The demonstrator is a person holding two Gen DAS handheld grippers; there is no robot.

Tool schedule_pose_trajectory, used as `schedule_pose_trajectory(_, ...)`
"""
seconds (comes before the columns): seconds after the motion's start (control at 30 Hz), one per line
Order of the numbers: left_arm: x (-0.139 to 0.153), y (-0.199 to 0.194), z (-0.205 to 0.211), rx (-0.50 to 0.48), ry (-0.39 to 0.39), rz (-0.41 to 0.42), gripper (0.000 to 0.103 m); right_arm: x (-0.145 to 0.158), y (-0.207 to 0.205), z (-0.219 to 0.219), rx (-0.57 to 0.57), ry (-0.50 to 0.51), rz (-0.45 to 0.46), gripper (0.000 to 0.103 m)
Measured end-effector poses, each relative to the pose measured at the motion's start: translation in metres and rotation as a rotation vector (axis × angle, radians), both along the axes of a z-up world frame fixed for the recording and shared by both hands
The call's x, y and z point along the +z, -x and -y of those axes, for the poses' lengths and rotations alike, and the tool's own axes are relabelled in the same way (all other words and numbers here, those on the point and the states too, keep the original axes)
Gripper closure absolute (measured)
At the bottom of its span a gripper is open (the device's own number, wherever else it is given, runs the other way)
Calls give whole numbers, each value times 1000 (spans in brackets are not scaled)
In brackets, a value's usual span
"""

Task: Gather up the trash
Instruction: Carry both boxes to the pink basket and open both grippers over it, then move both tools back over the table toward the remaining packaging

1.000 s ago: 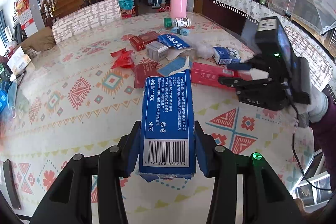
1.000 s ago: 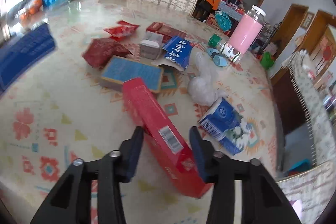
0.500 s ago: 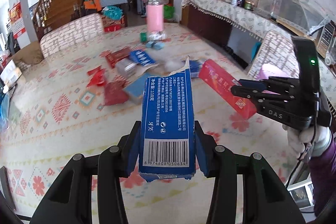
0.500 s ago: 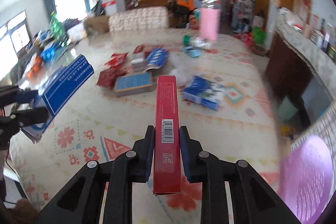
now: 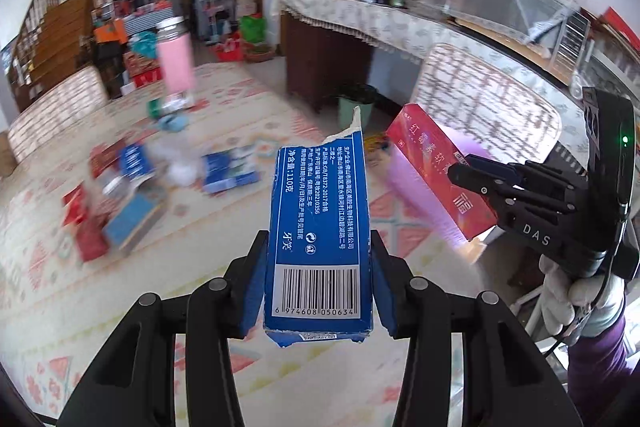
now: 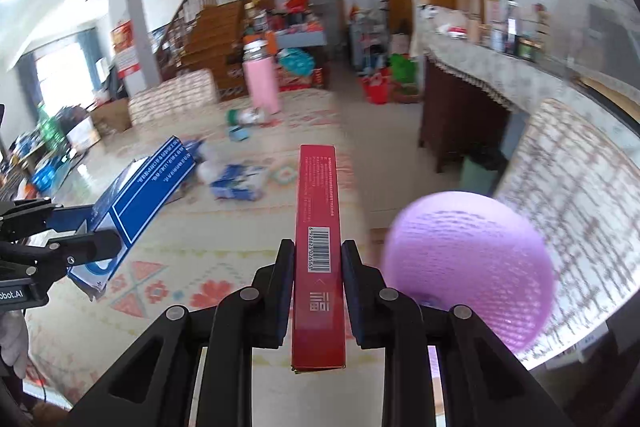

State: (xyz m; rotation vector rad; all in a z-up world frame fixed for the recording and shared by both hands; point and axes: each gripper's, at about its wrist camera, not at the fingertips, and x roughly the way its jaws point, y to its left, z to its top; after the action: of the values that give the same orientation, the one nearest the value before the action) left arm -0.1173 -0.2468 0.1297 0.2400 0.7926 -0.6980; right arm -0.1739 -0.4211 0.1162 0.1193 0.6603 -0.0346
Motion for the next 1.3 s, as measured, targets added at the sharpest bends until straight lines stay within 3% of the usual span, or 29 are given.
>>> schedule_pose_trajectory(0.3,-9,-14,97,-103,14,-57,58,-5,35,95,-201,-32,7,78)
schedule_pose_trajectory(0.63,-28,-38,166,-163,33,-132,58,-20,27,141,-266,-60,-21,78)
schedule_pose_trajectory(0.73,-33,-44,177,-176,40,-147,58,-26,20,150,-277,-73,-31,78)
schedule_pose_trajectory(0.8,-34,-47,183,-184,52,-145,51,-30,16,156,-280,-81,-39,78)
schedule_pose_trajectory(0.87,-35,-51,186,-182,67,-150,31,-36,12,161,-289,-94,-47,78)
schedule_pose_trajectory(0.9,-34,-53,185,-180,89,-152,28,-39,9,162,-293,-104,-51,77)
schedule_pose_trajectory(1.03,-33,-59,181,-168,103,-159,26,-44,3,165,-295,-128,-54,61)
schedule_pose_trajectory(1.2,-31,-60,163,-96,71,-117,26,-42,-1,158,-287,-137,-46,59)
schedule_pose_trajectory(1.3,-28,-58,150,-18,18,-44,26,-41,-4,151,-277,-128,-46,59)
